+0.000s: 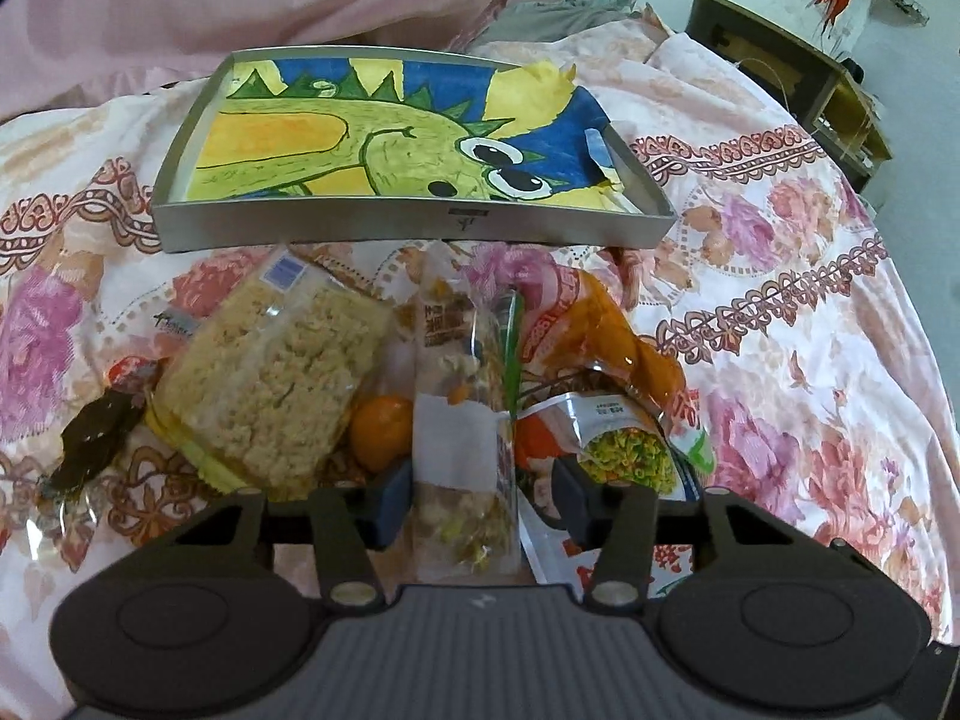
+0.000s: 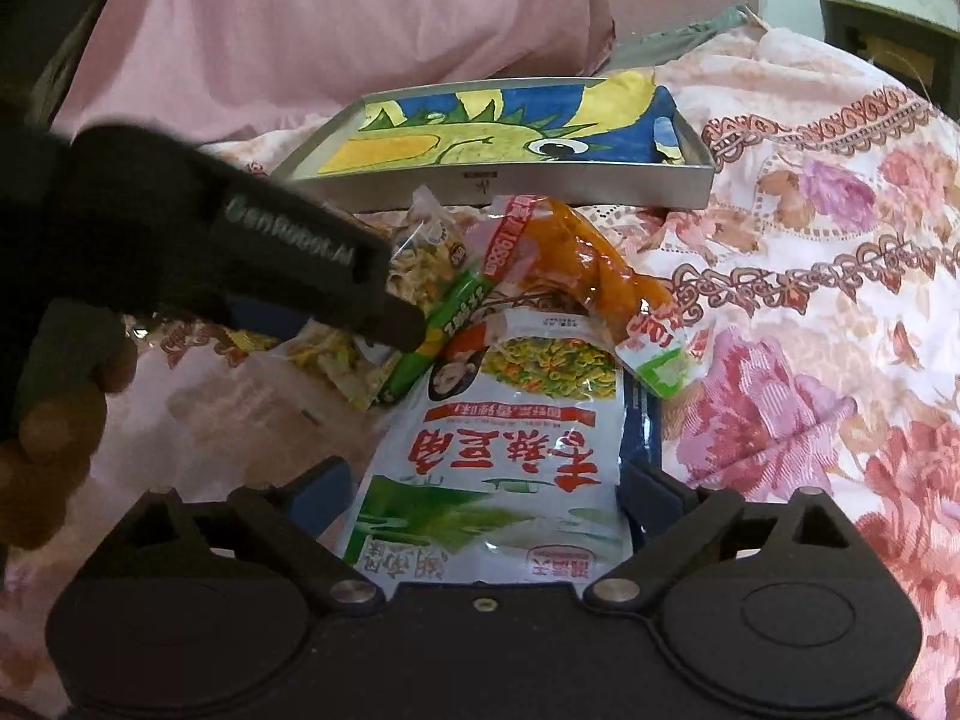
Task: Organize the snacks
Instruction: 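Grasp the clear nut bar pack with the left gripper while the right grasps the green pea bag, then carry the nut bar pack with the left gripper while the right carries the pea bag to the tray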
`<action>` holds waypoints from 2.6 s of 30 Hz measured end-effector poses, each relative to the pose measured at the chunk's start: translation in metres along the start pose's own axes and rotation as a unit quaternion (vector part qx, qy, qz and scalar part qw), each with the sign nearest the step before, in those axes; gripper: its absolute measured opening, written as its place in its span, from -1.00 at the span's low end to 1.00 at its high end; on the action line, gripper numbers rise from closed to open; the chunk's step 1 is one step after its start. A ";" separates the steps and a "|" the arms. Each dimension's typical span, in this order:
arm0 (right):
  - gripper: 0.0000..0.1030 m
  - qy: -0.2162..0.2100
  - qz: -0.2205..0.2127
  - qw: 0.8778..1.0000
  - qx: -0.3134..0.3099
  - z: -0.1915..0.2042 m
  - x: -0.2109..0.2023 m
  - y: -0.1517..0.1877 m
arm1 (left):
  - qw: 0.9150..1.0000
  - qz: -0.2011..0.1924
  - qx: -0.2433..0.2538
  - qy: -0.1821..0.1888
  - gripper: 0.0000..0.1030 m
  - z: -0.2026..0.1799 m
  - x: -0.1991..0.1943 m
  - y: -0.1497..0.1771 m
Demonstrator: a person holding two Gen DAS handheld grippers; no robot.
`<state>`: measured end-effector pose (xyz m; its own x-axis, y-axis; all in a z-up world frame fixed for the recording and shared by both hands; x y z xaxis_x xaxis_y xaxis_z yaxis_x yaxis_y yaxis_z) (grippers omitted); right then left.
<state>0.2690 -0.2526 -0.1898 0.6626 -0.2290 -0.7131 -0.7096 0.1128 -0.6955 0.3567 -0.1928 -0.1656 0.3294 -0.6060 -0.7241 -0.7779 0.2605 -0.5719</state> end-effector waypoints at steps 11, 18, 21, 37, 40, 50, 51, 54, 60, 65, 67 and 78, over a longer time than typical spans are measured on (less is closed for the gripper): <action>0.71 0.014 -0.007 1.000 0.007 0.000 0.005 -0.005 | 0.999 0.020 0.015 -0.031 -0.27 0.002 0.009 -0.001; 0.48 -0.001 -0.010 1.000 0.019 0.000 -0.001 -0.005 | 0.999 0.026 0.014 -0.044 -0.29 -0.001 0.000 0.007; 0.47 0.002 -0.012 1.000 0.007 0.002 -0.002 -0.003 | 0.998 0.030 0.021 -0.049 -0.29 -0.003 -0.004 0.011; 0.40 -0.002 -0.021 1.000 0.018 -0.001 -0.015 -0.003 | 0.998 -0.002 0.013 -0.066 -0.30 -0.012 -0.032 0.019; 0.40 0.000 -0.027 1.000 0.016 -0.001 -0.020 -0.003 | 0.997 -0.009 0.016 -0.077 -0.31 -0.013 -0.039 0.019; 0.40 -0.002 -0.081 0.997 -0.009 0.009 -0.047 -0.011 | 0.993 -0.057 0.017 -0.097 -0.31 -0.019 -0.070 0.003; 0.40 0.000 -0.089 0.996 -0.011 0.009 -0.050 -0.013 | 0.993 -0.064 0.017 -0.099 -0.31 -0.020 -0.073 0.001; 0.40 0.007 -0.115 0.993 -0.011 0.006 -0.055 -0.023 | 0.991 -0.086 0.014 -0.102 -0.31 -0.021 -0.078 -0.009; 0.40 0.013 -0.151 0.988 0.014 -0.011 -0.059 -0.059 | 0.986 -0.131 0.005 -0.108 -0.31 -0.018 -0.079 -0.039; 0.41 0.025 -0.196 0.980 0.022 -0.032 -0.052 -0.107 | 0.980 -0.168 -0.007 -0.110 -0.31 -0.008 -0.069 -0.078; 0.41 0.029 -0.214 0.976 0.026 -0.039 -0.040 -0.128 | 0.978 -0.177 -0.005 -0.114 -0.31 -0.004 -0.061 -0.093; 0.41 0.025 -0.231 0.971 0.059 -0.074 0.060 -0.193 | 0.973 -0.198 -0.004 -0.119 -0.31 0.033 0.005 -0.168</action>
<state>0.4284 -0.3599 -0.0920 0.8892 -0.3275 -0.3194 -0.3046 0.0970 -0.9475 0.5062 -0.2149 -0.0858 0.7187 -0.4656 -0.5164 -0.5676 0.0361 -0.8225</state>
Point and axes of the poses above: each gripper's, at about its wrist camera, not at the fingertips, and x roughly the way its jaws point, z to its left, y to its underside, the point moved 9 cm from there along x, roughly the way its jaws point, and after that the axes turned 9 degrees about y, right-handed, at the moved point
